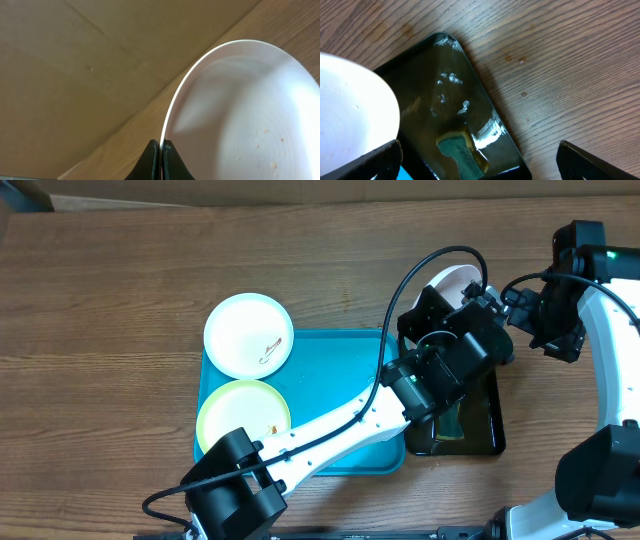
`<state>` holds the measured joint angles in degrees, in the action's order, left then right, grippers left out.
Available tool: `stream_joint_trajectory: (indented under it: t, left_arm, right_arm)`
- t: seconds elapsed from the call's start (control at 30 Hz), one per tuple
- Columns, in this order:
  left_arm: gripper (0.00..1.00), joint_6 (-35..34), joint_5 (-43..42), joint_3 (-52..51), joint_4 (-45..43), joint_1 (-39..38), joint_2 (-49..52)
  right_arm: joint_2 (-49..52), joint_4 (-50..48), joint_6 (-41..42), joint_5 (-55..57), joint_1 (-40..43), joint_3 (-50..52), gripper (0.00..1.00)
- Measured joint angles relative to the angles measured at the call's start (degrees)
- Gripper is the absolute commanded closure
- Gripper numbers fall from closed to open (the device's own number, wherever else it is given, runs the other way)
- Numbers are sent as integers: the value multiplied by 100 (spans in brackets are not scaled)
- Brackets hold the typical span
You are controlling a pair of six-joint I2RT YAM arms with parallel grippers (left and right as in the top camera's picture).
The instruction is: Clean dirty plates on tray and stack at the side
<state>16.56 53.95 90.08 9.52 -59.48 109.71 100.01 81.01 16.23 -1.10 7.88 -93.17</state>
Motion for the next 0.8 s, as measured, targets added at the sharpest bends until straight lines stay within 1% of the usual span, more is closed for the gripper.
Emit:
stream_joint_trajectory:
  t: [0.17,0.53,0.6,0.7,0.8]
  left_arm:
    - [96,17,146,0,-20,0,-2]
    - [96,-61,184,0,-7,-9,-2]
    - [96,-247,173,0,103,24,-2]
    - [96,-673,-136,22,654,203,-2]
    - [96,-1272,-863,28,1300,560,-2]
  right_arm:
    - [0,2,0,2,0,0,0]
    - [0,2,2,2,0,0,0]
    - [0,-2,-2,0,0,0,0]
    - [0,0,2,2,0,0,0]
    - [0,4,-2,4,0,0,0]
